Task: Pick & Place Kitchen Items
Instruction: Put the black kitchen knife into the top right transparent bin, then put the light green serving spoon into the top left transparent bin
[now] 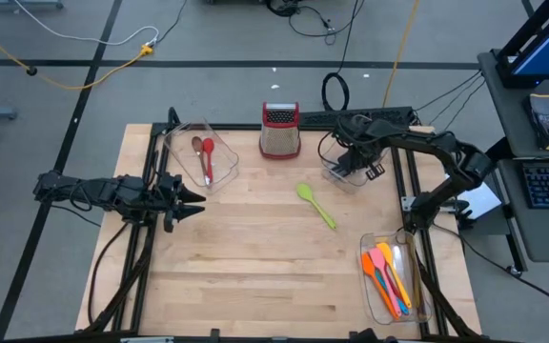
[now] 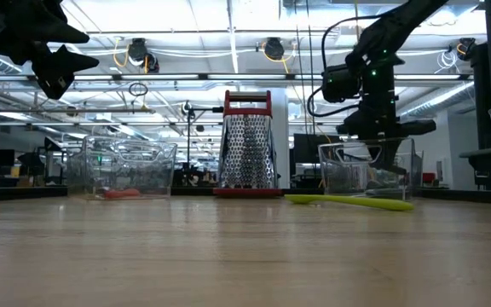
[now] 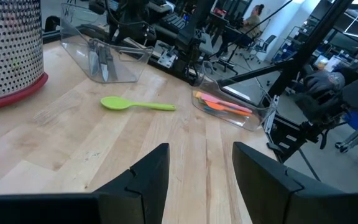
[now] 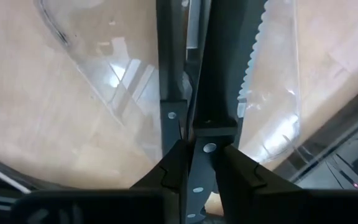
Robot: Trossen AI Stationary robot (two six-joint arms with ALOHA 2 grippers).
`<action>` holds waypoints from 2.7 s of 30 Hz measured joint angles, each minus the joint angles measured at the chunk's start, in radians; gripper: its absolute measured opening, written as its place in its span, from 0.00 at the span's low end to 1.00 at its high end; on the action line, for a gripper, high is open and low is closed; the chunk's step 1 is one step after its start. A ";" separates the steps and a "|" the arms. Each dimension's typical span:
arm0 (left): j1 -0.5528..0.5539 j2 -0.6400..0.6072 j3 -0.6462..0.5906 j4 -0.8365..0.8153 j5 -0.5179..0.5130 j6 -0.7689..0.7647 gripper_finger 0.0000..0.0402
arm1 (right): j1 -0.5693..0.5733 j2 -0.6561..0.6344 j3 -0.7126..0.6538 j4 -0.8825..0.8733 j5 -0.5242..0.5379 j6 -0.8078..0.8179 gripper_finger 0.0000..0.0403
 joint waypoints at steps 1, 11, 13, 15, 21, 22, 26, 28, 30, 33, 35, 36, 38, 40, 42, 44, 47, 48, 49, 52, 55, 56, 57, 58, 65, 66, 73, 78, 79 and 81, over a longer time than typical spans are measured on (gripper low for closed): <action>0.000 0.000 0.000 0.000 0.000 0.000 0.44 | 0.000 0.003 0.000 0.000 -0.001 0.000 0.12; 0.000 0.000 0.000 -0.001 0.000 0.005 0.44 | 0.002 0.048 0.001 0.019 0.019 0.017 0.17; 0.000 0.000 0.000 -0.002 0.000 0.007 0.44 | 0.001 0.051 0.000 0.023 0.024 0.024 0.21; 0.000 0.000 0.000 -0.004 0.000 0.008 0.44 | 0.002 0.048 0.001 0.040 0.026 0.026 0.23; 0.000 0.000 0.000 -0.006 0.001 0.027 0.44 | 0.007 0.048 0.001 0.059 0.079 0.045 0.27; 0.000 0.000 0.000 -0.006 0.001 0.027 0.44 | 0.007 0.048 0.001 0.058 0.083 0.045 0.28; 0.000 0.000 0.000 -0.006 0.001 0.026 0.44 | 0.009 0.030 0.001 0.055 0.135 0.036 0.30; 0.000 0.000 0.000 -0.006 0.001 0.026 0.44 | 0.014 0.011 0.000 0.055 0.177 0.012 0.30; 0.000 0.000 0.000 -0.006 0.001 0.026 0.44 | 0.021 -0.015 0.001 0.053 0.210 -0.009 0.29; 0.000 0.000 0.000 -0.006 0.001 0.023 0.44 | 0.034 -0.068 0.001 0.054 0.231 -0.012 0.27; 0.000 0.000 0.000 -0.006 0.001 0.019 0.44 | 0.046 -0.104 0.001 0.052 0.236 -0.003 0.24; 0.000 0.000 0.000 -0.006 0.002 0.019 0.44 | 0.053 -0.124 0.001 0.052 0.236 0.007 0.22; 0.000 0.000 0.000 -0.005 0.002 0.016 0.44 | 0.067 -0.164 0.001 0.054 0.236 0.042 0.18; 0.000 0.000 0.000 -0.005 0.002 0.006 0.44 | 0.081 -0.204 0.001 0.053 0.236 0.090 0.14; 0.000 0.000 0.000 -0.005 0.003 -0.009 0.44 | 0.098 -0.244 0.001 0.055 0.236 0.146 0.09; 0.000 0.000 0.000 -0.005 0.003 -0.028 0.44 | 0.117 -0.283 0.001 0.058 0.235 0.218 0.04; 0.000 0.000 0.000 -0.005 0.003 -0.038 0.44 | 0.151 -0.332 0.001 0.071 0.231 0.346 0.01; 0.000 0.000 0.000 -0.005 0.003 -0.038 0.44 | 0.163 -0.347 0.001 0.077 0.220 0.396 0.02; 0.000 0.000 0.000 -0.005 0.003 -0.038 0.44 | 0.173 -0.362 0.001 0.089 0.191 0.449 0.02; 0.000 0.000 0.000 -0.005 0.002 -0.037 0.44 | 0.205 -0.400 0.001 0.152 0.049 0.609 0.01; 0.000 0.000 0.000 -0.005 0.002 -0.016 0.44 | 0.237 -0.424 0.001 0.246 -0.065 0.762 0.00; 0.000 0.000 0.000 -0.006 0.002 -0.003 0.44 | 0.250 -0.430 0.001 0.282 -0.087 0.811 0.01; 0.000 0.000 0.000 -0.008 0.002 0.014 0.44 | 0.262 -0.434 0.001 0.315 -0.112 0.856 0.01; 0.000 0.000 0.000 -0.014 0.002 0.030 0.44 | 0.275 -0.435 0.002 0.346 -0.137 0.891 0.00; 0.000 0.000 0.000 -0.098 0.001 0.102 0.44 | 0.378 -0.415 0.002 0.535 -0.307 1.100 0.01; 0.000 0.000 0.000 -0.106 0.001 0.103 0.44 | 0.392 -0.408 0.002 0.543 -0.316 1.116 0.02; 0.000 0.000 0.000 -0.112 -0.019 0.104 0.44 | 0.480 -0.339 0.002 0.558 -0.317 1.248 0.07; 0.000 0.000 0.000 -0.111 -0.025 0.112 0.44 | 0.533 -0.281 0.002 0.514 -0.316 1.271 0.15; 0.000 0.000 0.000 -0.110 -0.025 0.113 0.44 | 0.541 -0.269 0.002 0.504 -0.316 1.270 0.18; 0.000 0.000 0.000 -0.109 -0.025 0.113 0.44 | 0.556 -0.246 0.002 0.471 -0.316 1.269 0.22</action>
